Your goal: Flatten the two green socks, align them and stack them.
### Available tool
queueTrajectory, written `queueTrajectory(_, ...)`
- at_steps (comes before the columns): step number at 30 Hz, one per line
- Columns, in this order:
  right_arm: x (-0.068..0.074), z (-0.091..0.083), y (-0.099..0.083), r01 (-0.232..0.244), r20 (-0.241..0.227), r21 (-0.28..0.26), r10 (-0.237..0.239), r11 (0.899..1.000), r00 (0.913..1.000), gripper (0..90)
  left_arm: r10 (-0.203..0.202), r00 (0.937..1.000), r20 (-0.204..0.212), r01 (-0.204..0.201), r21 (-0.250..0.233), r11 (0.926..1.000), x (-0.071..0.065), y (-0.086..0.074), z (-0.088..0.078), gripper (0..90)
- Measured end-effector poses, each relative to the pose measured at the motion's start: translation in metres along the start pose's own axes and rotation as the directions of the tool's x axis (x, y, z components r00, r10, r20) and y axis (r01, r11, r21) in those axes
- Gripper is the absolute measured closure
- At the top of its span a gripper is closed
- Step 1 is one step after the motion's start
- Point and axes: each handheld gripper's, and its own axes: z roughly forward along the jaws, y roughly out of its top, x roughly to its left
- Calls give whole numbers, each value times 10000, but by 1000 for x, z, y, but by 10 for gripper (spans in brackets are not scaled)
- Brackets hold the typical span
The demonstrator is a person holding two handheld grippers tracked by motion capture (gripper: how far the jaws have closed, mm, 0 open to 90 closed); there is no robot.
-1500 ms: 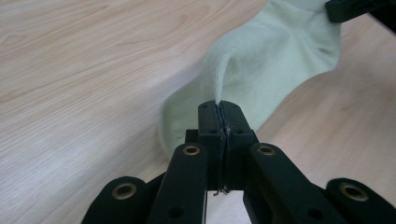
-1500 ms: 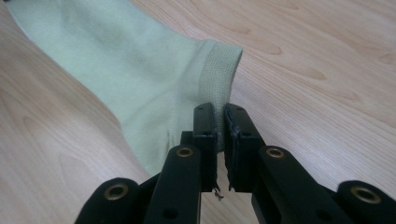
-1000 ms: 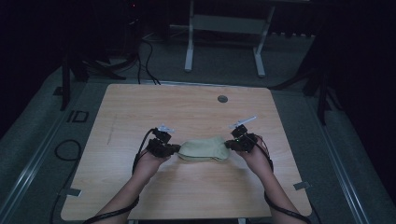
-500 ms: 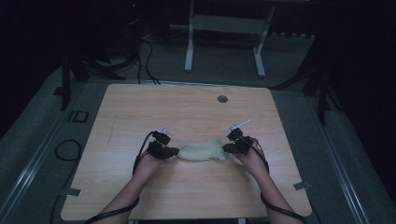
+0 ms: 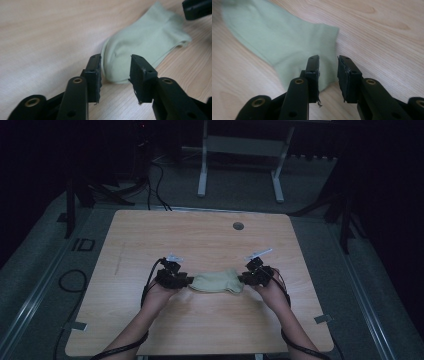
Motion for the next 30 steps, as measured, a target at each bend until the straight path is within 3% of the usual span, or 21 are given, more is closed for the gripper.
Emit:
queueTrajectory(2, 6, -1, -1, -4, -72, -190, 3, 9998, 10000, 726, 362, 9993, 35, -361, -120, 9993, -9, 2, 0, 752)
queueTrajectory(4, 12, 0, -3, 49, -237, -246, -54, 9997, 9997, 733, 774, 9968, 173, -778, 222, 9967, -18, 3, 9, 796)
queueTrajectory(6, 16, 5, -4, 80, -284, -175, -85, 9998, 9996, 741, 802, 9965, 226, -811, 421, 9958, -22, 2, 18, 818)
queueTrajectory(13, 21, 23, -13, 276, -274, 258, -269, 9993, 9993, 716, 497, 9988, -46, -491, 906, 9947, -15, -3, 41, 817)
queueTrajectory(16, 18, 23, -16, 321, -382, 156, -315, 9994, 9988, 708, 440, 9990, -111, -427, 1008, 9940, -12, -7, 44, 817)
queueTrajectory(24, 9, 23, -14, 604, -146, 271, -600, 9978, 9981, 693, 399, 9992, 20, -400, 834, 9957, -17, -13, 44, 817)
queueTrajectory(30, 14, 22, -18, 727, 99, 143, -728, 9973, 9973, 686, 303, 9995, 108, -311, 786, 9964, -16, -14, 43, 816)
